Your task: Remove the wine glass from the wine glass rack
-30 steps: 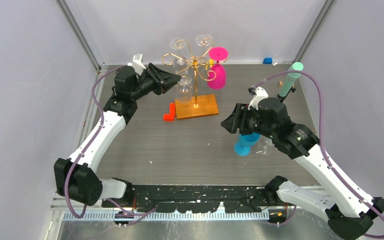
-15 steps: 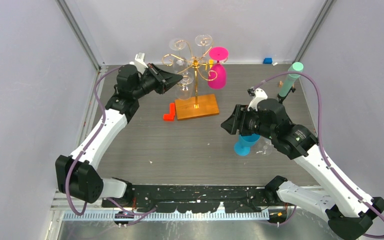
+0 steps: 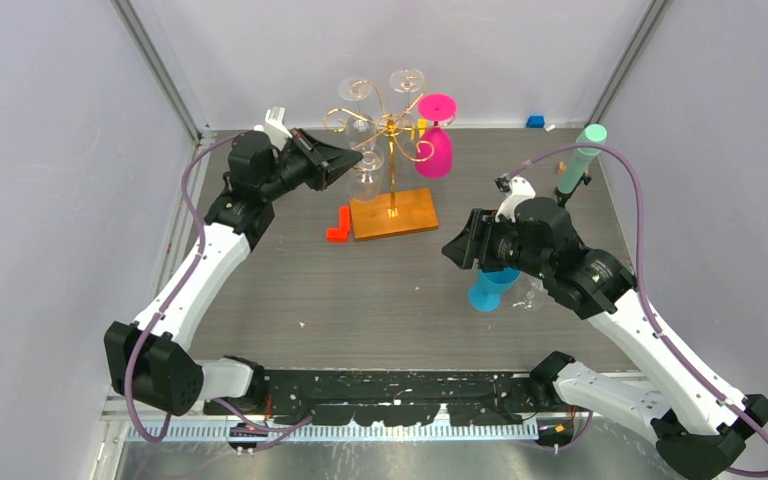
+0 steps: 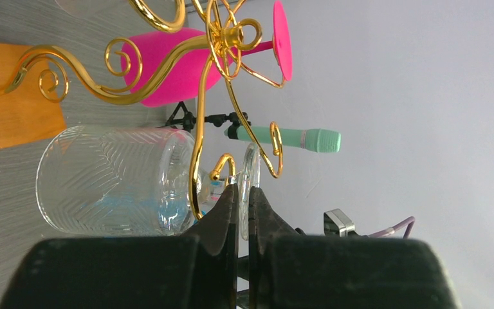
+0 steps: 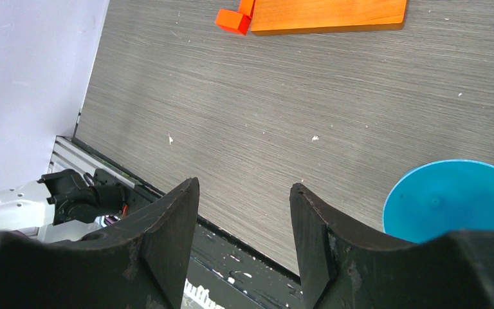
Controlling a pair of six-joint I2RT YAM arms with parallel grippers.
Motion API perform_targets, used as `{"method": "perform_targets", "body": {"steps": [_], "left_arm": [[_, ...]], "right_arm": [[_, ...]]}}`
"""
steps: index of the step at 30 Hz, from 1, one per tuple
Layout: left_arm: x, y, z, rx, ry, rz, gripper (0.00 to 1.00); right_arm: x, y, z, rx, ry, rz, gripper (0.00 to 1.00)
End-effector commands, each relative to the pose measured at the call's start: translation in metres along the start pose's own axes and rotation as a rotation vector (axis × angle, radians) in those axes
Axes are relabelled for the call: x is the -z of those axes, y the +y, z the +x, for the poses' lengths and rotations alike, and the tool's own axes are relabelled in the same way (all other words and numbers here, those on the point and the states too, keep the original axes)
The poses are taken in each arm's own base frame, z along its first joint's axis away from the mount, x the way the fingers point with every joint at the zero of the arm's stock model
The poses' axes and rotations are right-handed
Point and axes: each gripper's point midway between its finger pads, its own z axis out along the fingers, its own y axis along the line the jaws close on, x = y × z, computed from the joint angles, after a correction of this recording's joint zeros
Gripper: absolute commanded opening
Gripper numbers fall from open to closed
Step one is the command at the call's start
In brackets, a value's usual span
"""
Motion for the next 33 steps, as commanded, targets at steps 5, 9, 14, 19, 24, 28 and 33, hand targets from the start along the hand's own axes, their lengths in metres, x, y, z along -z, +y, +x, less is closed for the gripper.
{"method": "perform_targets", "body": {"steps": [5, 9, 14, 19, 24, 28, 33], "left_arm": [[0.023, -0.047, -0.015, -0.091, -0.077, 0.110, 0.00], [0.024, -0.044, -0.017, -0.092, -0.089, 0.101, 0.00], [0.026, -0.047, -0.024, -0.094, -0.114, 0.103, 0.00], [0.026, -0.048, -0.034, -0.092, -0.148, 0.099, 0.00], [0.021, -0.053, -0.041, -0.120, -0.157, 0.101, 0.00], [0.019, -0.058, -0.044, -0.125, -0.162, 0.111, 0.00], [0.021, -0.058, -0.047, -0.126, -0.188, 0.109, 0.00]], "right_arm": [[0.005, 0.011, -0.016, -0.002, -0.062, -0.040, 0.62], [0.005, 0.011, -0.016, -0.002, -0.066, -0.037, 0.66], [0.005, 0.011, -0.017, -0.002, -0.067, -0.038, 0.67], [0.006, 0.012, -0.018, -0.002, -0.070, -0.041, 0.67], [0.007, 0.012, -0.018, -0.002, -0.076, -0.039, 0.68], [0.008, 0.011, -0.019, -0.001, -0.076, -0.037, 0.68], [0.008, 0.011, -0.019, -0.001, -0.075, -0.035, 0.68]]}}
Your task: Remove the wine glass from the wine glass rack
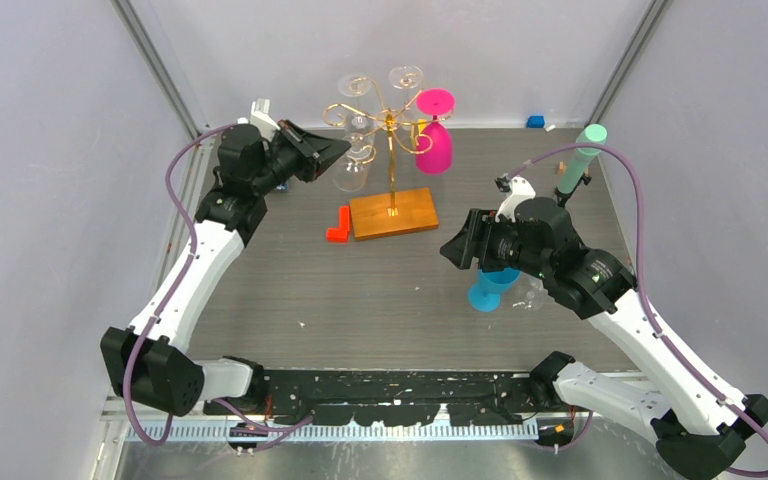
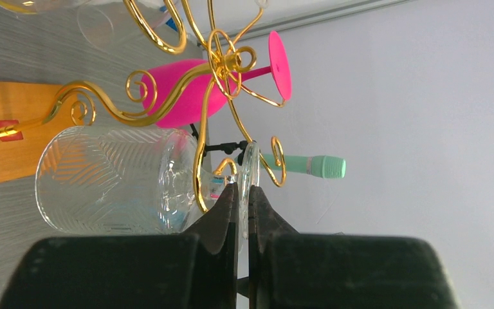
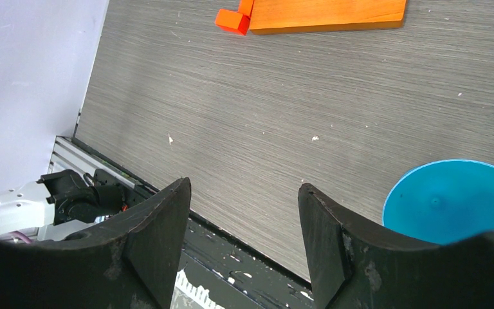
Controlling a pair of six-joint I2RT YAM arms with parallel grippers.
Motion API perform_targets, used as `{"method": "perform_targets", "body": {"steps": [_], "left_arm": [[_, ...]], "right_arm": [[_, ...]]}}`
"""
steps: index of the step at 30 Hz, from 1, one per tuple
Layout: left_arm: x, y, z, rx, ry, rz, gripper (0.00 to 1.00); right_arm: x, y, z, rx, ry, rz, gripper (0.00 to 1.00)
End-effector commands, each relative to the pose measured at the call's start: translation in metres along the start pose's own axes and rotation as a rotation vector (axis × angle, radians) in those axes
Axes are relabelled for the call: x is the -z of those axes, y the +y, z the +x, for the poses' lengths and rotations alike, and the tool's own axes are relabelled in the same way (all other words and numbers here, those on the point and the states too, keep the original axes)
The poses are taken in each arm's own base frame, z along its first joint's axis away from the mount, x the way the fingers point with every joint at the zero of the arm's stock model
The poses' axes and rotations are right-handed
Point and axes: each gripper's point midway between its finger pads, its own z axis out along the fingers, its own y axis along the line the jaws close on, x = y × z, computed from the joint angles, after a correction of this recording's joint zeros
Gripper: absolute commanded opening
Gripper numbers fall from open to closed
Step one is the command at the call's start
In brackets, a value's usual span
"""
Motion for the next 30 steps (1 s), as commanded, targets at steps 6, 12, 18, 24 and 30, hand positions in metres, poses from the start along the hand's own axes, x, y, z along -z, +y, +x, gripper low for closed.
{"method": "perform_targets", "body": {"steps": [6, 12, 18, 24, 30], "left_arm": [[0.012, -0.045, -0.021, -0.057, -0.097, 0.124, 0.00], [0.011, -0.037, -0.022, -0.027, -0.112, 0.113, 0.00], [0.007, -0.037, -0.023, -0.005, -0.112, 0.123, 0.00], [-0.004, -0.039, -0.018, -0.005, -0.062, 0.157, 0.00], [-0.009, -0.039, -0.012, -0.002, -0.034, 0.167, 0.00]], "right_arm": [[0.007, 0.011, -0.018, -0.004, -0.069, -0.034, 0.68], [0.008, 0.010, -0.017, -0.007, -0.072, -0.033, 0.68], [0.009, 0.010, -0.017, -0.012, -0.074, -0.035, 0.68], [0.008, 0.010, -0.016, -0.012, -0.072, -0.035, 0.68], [0.007, 0.009, -0.015, -0.012, -0.069, -0.031, 0.68]]}}
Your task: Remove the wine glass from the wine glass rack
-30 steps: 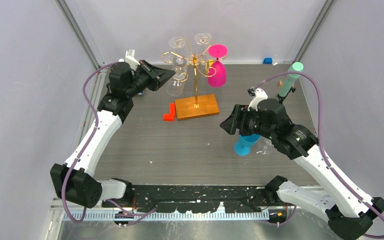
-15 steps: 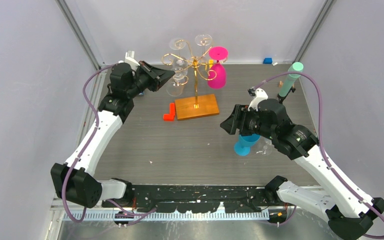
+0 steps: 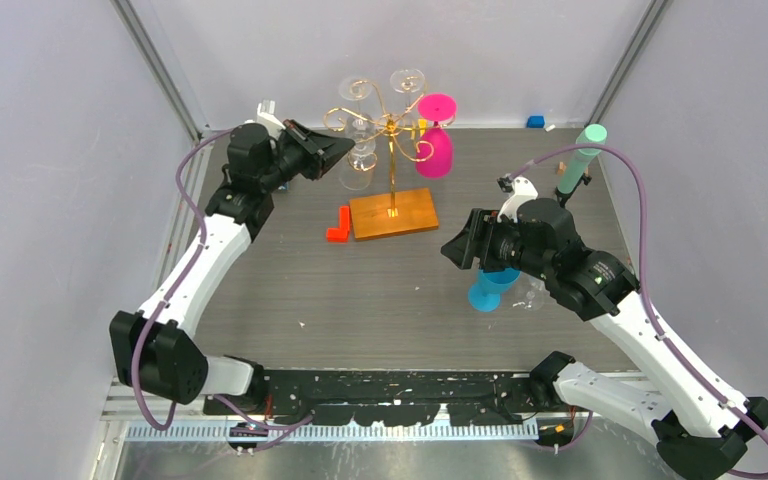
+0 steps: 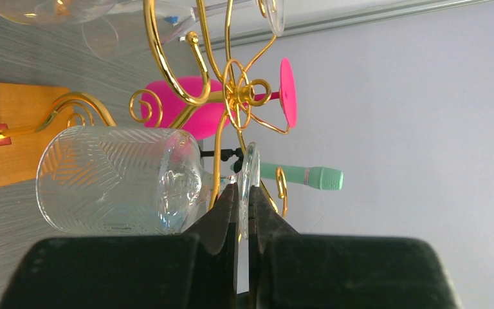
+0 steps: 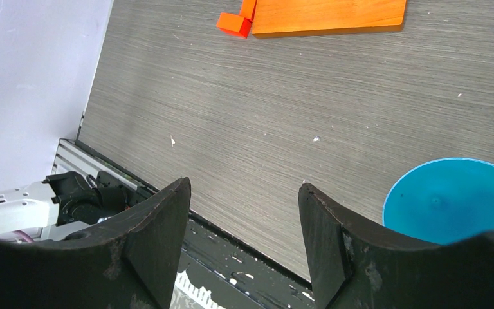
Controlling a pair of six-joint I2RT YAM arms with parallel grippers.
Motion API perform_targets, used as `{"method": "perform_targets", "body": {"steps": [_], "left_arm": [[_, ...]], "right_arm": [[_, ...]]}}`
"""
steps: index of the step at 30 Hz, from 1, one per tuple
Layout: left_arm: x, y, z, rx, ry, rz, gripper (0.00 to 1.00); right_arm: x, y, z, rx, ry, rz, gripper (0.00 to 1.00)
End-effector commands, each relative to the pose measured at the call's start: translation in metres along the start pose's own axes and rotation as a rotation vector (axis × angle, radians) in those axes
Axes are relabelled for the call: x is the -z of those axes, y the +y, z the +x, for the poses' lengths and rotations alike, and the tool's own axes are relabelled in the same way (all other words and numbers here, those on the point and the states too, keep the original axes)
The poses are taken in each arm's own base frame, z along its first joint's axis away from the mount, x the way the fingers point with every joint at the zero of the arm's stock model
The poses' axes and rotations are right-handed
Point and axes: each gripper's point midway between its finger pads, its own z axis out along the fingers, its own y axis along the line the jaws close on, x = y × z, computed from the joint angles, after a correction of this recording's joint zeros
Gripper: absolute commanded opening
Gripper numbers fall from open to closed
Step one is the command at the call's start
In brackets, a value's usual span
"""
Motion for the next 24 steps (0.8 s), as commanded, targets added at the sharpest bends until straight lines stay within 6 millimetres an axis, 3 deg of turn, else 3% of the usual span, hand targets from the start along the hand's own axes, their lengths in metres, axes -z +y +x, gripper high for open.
{"method": "perform_targets", "body": {"steps": [1, 8, 24], "left_arm": [[0.007, -0.051, -0.006, -0.056, -0.019, 0.171, 0.00], [0.005, -0.063, 0.004, -0.104, 0.026, 0.196, 0.00], [-0.011, -0.068, 0.026, -0.165, 0.111, 0.200, 0.00]], "right_arm": [[0.004, 0.009, -0.014, -0.007, -0.059, -0.028, 0.68], [0.003, 0.009, -0.013, -0.006, -0.057, -0.031, 0.68], [0.007, 0.010, -0.015, -0.009, -0.065, -0.037, 0.68]]}}
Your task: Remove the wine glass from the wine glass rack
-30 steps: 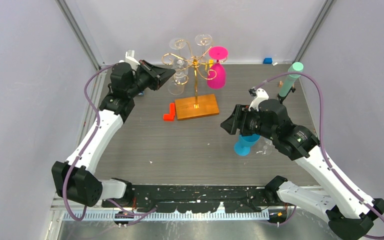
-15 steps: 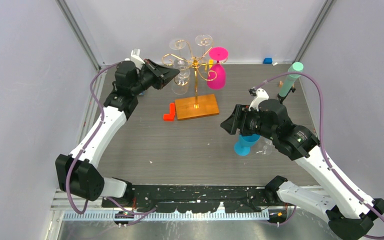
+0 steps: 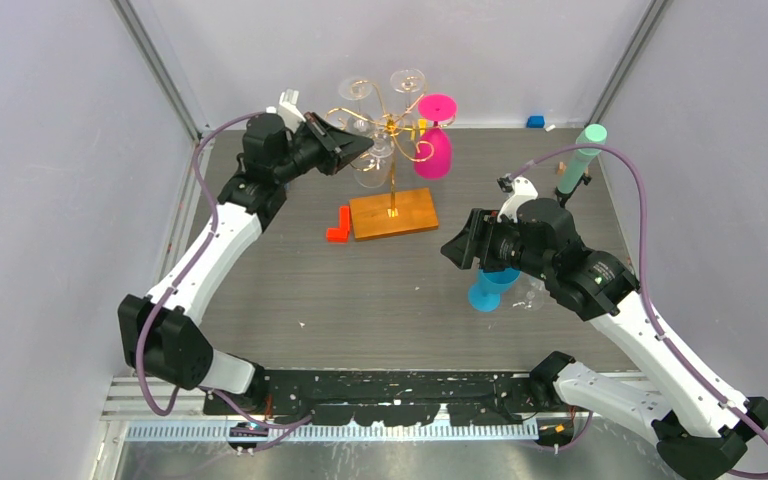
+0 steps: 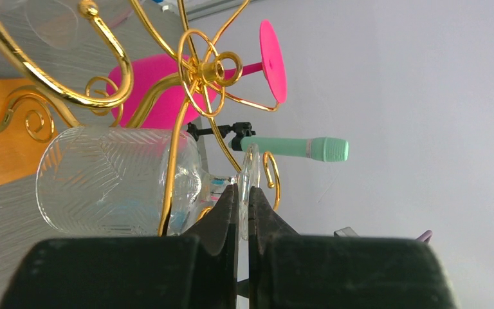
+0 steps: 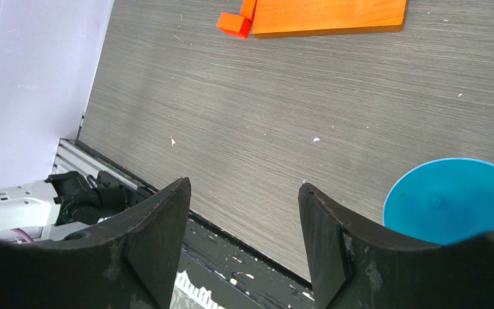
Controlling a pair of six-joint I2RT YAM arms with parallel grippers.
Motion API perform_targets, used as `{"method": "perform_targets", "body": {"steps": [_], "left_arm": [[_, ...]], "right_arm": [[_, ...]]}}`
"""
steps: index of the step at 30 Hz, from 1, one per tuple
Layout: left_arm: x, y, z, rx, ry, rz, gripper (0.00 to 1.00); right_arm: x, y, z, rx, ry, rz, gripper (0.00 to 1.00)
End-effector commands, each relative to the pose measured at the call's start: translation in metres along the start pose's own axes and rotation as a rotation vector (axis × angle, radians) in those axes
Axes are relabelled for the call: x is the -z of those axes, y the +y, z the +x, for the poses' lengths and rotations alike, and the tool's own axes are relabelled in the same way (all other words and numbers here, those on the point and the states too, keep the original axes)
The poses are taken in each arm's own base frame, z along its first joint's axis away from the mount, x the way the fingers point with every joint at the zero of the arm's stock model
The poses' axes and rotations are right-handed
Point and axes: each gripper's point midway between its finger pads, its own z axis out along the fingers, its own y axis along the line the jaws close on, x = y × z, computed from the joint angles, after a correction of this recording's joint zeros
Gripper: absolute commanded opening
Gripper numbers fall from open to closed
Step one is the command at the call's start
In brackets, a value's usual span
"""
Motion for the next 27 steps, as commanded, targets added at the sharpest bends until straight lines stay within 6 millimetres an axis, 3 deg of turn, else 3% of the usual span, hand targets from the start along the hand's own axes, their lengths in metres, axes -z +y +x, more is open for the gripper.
{"method": "perform_targets", "body": {"steps": [1, 6, 14, 27], "left_arm": [[0.005, -0.054, -0.004, -0.101, -0.003, 0.157, 0.00], [0.005, -0.057, 0.003, -0.104, 0.018, 0.166, 0.00], [0.020, -0.068, 0.015, -0.116, 0.038, 0.192, 0.00], [0.047, -0.062, 0.047, -0.011, 0.105, 0.228, 0.00]], "right_arm": [[0.007, 0.010, -0.015, -0.009, -0.064, -0.037, 0.68], [0.008, 0.011, -0.015, -0.008, -0.069, -0.039, 0.69], [0.007, 0.015, -0.019, -0.016, -0.077, -0.056, 0.71], [0.000, 0.035, -0.020, -0.087, -0.079, -0.158, 0.72]]}}
